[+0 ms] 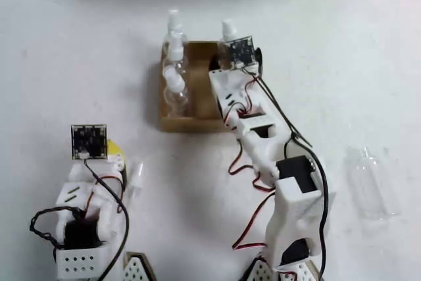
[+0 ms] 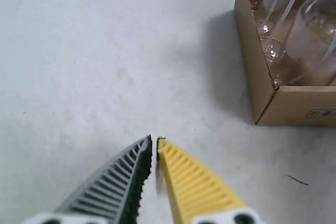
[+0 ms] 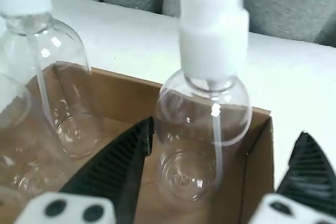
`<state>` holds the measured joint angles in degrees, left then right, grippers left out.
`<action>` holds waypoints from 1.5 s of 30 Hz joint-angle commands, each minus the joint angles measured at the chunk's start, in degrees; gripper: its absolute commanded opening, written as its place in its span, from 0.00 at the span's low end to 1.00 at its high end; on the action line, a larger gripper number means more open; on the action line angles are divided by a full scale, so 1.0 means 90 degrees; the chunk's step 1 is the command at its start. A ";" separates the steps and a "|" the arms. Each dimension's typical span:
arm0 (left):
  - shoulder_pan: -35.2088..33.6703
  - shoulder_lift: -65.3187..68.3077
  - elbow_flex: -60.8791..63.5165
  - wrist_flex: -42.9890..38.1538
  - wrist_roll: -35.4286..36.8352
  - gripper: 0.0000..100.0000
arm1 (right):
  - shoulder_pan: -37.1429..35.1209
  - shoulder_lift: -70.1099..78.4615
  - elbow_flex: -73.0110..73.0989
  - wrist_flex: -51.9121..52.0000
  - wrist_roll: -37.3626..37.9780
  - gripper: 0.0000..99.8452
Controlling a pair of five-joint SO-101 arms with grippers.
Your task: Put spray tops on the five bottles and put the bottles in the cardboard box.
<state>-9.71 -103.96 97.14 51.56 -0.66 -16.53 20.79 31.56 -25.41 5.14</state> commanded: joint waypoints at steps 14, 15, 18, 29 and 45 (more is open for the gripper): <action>0.0054 -0.0063 -0.0010 -0.0225 -0.0078 0.02 | -0.0132 -0.0288 -0.0147 0.0024 -0.0293 0.41; 0.0054 -0.0063 -0.0010 -0.0225 -0.0078 0.02 | -0.0132 -0.0288 -0.0166 0.0024 -0.0420 0.41; 0.0054 -0.0063 -0.0010 -0.0225 -0.0078 0.02 | -0.0132 -0.0288 -0.0166 0.0015 -0.0498 0.41; 0.0054 -0.0063 -0.0010 -0.0225 -0.0078 0.02 | -0.0190 -0.0786 0.0186 0.0015 -0.0547 0.41; 0.0054 -0.0063 -0.0010 -0.0234 -0.0078 0.02 | -0.0151 -0.1617 0.1035 0.0044 -0.0527 0.41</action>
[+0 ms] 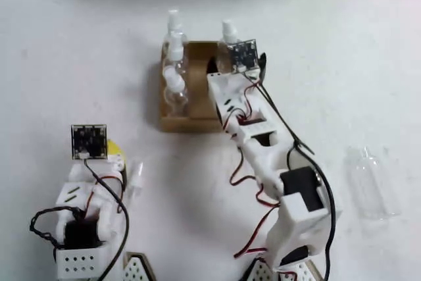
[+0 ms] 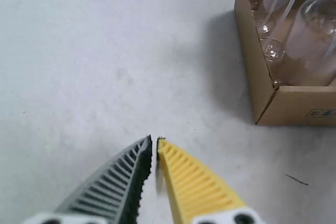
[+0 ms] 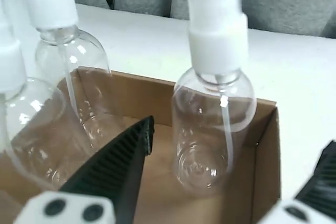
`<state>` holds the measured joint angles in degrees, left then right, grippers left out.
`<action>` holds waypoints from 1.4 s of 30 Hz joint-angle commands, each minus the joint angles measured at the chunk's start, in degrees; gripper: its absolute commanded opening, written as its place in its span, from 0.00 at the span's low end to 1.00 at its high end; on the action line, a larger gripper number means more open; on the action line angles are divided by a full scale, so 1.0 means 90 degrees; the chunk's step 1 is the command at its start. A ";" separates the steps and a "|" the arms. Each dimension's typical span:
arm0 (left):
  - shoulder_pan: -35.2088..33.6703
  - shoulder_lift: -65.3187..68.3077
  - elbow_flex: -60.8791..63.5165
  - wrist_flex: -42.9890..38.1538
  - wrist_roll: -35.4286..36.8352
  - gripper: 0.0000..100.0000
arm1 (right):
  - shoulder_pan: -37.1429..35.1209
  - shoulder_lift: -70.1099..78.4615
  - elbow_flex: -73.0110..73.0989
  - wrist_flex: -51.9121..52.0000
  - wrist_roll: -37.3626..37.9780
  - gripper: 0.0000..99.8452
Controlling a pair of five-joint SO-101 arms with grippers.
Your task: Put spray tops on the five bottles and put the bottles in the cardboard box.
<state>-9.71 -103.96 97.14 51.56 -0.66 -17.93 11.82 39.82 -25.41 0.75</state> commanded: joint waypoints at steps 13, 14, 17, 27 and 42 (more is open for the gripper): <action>0.0024 -0.0063 -0.0010 -0.0234 -0.0088 0.02 | -0.0015 -0.2623 0.1846 0.0054 0.0020 0.41; 0.0024 -0.0063 -0.0010 -0.0234 -0.0088 0.02 | 0.0005 -0.2818 0.2051 0.0054 0.0078 0.41; 0.0024 -0.0063 -0.0010 -0.0234 -0.0088 0.02 | 0.0005 -0.3492 0.2745 0.0054 0.0772 0.41; 0.0024 -0.0063 -0.0010 -0.0195 -0.0088 0.02 | 0.0054 -0.6501 0.4513 0.1988 0.1231 0.41; 0.0015 -0.0063 -0.0010 -0.0176 -0.0088 0.02 | 0.1558 -1.2801 0.4523 0.9255 0.1944 0.41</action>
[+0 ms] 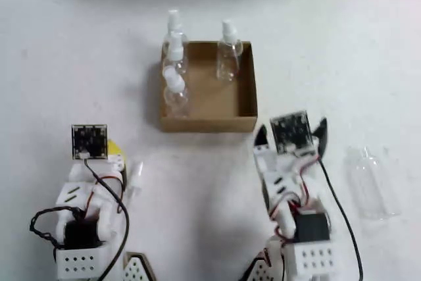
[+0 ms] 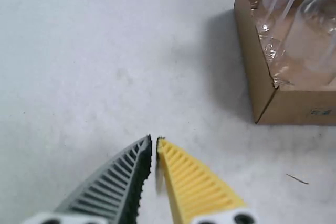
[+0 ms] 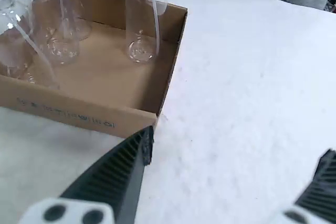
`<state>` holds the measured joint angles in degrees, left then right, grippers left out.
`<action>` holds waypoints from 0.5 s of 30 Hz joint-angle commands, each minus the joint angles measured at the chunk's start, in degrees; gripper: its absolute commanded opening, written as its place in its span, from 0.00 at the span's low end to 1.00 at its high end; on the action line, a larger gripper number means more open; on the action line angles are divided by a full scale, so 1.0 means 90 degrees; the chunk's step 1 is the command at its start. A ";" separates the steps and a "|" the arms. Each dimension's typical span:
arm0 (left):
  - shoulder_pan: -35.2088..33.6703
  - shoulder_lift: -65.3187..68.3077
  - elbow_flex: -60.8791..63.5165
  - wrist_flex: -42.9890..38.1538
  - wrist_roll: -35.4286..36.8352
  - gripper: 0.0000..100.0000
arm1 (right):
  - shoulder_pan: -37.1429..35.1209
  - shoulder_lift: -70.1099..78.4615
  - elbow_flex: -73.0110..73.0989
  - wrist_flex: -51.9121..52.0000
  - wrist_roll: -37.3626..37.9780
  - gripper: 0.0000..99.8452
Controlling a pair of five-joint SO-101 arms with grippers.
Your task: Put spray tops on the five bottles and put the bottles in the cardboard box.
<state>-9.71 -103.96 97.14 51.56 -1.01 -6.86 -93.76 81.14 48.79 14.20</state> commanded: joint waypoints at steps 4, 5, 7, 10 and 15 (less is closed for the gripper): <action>0.0015 -0.0063 -0.0010 -0.0107 -0.0049 0.02 | 0.1460 -0.0796 -0.0381 0.1460 0.0742 0.41; 0.0015 -0.0063 -0.0010 -0.0068 -0.0049 0.02 | 0.1802 -0.0650 -0.0440 0.1372 0.0811 0.41; 0.0015 -0.0063 -0.0010 -0.0049 -0.0049 0.02 | 0.2388 -0.0405 -0.0527 0.1275 0.1045 0.41; 0.0015 -0.0063 -0.0010 -0.0049 -0.0049 0.02 | 0.3267 -0.0122 -0.0645 0.1402 0.1768 0.41; 0.0015 -0.0063 -0.0010 -0.0039 -0.0049 0.02 | 0.4772 0.0376 -0.1045 0.2017 0.3419 0.41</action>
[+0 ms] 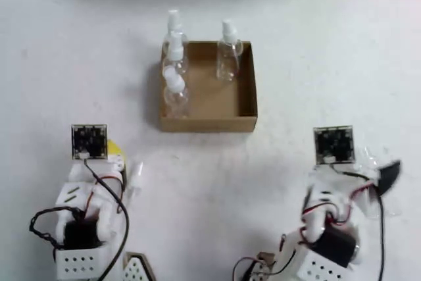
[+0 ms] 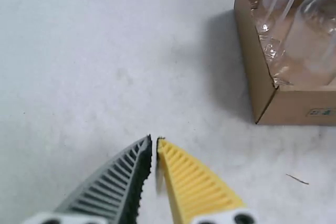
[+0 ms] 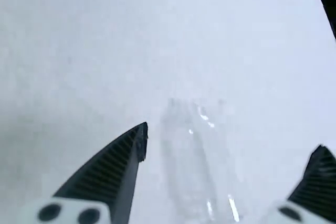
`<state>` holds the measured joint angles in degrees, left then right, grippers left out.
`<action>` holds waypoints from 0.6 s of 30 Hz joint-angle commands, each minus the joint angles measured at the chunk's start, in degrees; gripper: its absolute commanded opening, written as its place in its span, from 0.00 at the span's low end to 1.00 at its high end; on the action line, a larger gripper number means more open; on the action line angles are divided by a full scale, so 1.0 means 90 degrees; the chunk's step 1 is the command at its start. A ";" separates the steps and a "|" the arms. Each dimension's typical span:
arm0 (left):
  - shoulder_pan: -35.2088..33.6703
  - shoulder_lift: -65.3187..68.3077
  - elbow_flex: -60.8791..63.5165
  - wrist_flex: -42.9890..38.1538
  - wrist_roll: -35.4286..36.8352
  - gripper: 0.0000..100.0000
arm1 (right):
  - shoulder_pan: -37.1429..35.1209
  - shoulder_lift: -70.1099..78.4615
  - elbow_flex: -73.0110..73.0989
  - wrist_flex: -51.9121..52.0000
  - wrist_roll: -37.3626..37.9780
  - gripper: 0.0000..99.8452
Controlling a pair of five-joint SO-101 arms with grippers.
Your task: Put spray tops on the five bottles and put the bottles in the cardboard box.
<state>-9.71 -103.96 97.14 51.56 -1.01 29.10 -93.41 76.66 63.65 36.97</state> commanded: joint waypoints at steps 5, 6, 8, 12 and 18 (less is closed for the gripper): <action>0.0015 -0.0063 -0.0010 -0.0039 -0.0049 0.02 | 0.1656 0.1187 -0.1504 0.1284 0.2335 0.27; 0.0015 -0.0063 -0.0010 -0.0039 -0.0049 0.02 | 0.1714 0.1431 -0.1719 0.1421 0.2549 0.23; 0.0015 -0.0063 -0.0010 -0.0039 -0.0049 0.02 | 0.1773 0.2007 -0.2159 0.1656 0.2911 0.16; 0.0015 -0.0063 -0.0010 -0.0039 -0.0049 0.02 | 0.1783 0.3570 -0.3233 0.1978 0.3165 0.18; 0.0015 -0.0063 -0.0010 -0.0039 -0.0049 0.02 | 0.1773 0.5973 -0.5040 0.2173 0.3321 0.21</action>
<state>-9.71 -103.96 97.14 51.56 -1.01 44.31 -48.40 40.26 82.37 65.10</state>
